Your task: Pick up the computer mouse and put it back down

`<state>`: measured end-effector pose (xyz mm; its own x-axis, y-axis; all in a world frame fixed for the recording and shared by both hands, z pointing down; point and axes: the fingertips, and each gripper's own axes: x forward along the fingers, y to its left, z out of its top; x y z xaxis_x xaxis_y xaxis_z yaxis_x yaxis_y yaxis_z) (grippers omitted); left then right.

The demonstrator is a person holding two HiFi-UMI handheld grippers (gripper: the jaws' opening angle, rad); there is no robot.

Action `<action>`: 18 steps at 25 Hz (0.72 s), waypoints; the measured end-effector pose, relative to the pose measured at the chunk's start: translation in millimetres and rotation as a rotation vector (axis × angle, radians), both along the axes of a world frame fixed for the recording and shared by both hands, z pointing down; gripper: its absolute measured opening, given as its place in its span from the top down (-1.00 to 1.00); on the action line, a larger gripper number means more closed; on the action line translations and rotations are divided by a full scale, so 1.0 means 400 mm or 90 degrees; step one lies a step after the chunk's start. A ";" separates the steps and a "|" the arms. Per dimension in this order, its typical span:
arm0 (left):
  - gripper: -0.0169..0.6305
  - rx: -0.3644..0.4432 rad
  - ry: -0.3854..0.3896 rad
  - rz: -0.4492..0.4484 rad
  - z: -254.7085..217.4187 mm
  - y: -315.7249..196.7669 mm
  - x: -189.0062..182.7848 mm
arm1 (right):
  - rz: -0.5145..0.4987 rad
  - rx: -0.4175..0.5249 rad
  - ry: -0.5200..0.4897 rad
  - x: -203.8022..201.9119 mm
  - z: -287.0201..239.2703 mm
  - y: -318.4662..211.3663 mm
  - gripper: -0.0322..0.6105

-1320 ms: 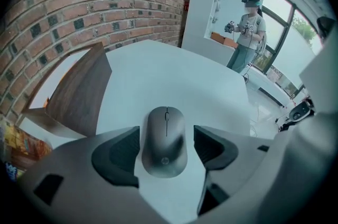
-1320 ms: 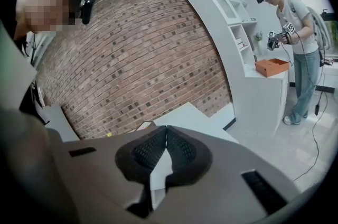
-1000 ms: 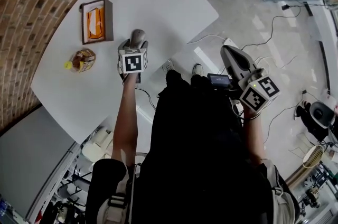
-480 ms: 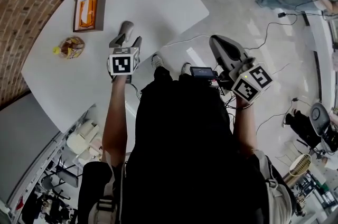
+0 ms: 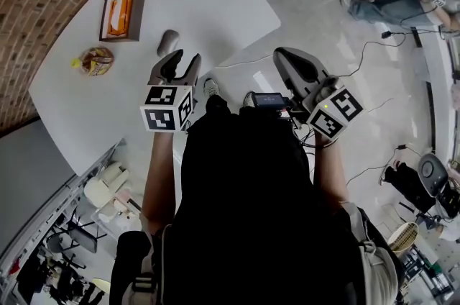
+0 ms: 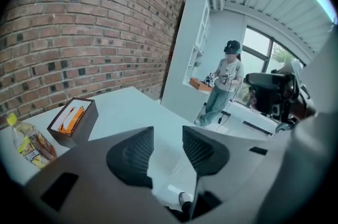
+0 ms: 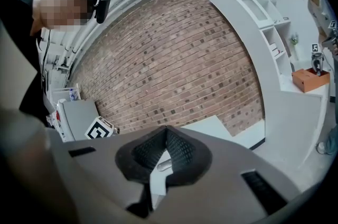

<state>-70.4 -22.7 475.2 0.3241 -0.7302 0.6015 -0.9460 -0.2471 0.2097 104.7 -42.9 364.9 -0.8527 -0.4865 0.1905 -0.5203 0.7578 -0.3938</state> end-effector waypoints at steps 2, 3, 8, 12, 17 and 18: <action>0.42 0.025 0.011 0.002 -0.046 0.010 0.022 | -0.006 0.001 -0.001 0.000 -0.002 0.002 0.85; 0.46 0.037 0.017 0.004 -0.068 0.015 0.031 | -0.008 0.001 -0.001 0.000 -0.002 0.003 0.85; 0.66 0.083 0.046 0.017 -0.150 0.036 0.076 | -0.011 0.016 -0.022 0.003 -0.019 0.012 0.85; 0.76 0.117 0.058 0.036 -0.211 0.063 0.110 | -0.013 0.025 -0.036 0.012 -0.036 0.033 0.85; 0.90 0.135 0.128 0.047 -0.260 0.082 0.142 | -0.022 0.029 -0.032 0.015 -0.040 0.049 0.85; 0.90 0.136 0.140 0.050 -0.265 0.086 0.147 | -0.025 0.030 -0.030 0.015 -0.040 0.054 0.85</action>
<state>-11.6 11.8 369.1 0.4891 -0.8003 0.3468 -0.8604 -0.3776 0.3421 110.6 -21.3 348.7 -0.8787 -0.4602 0.1269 -0.4716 0.7956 -0.3802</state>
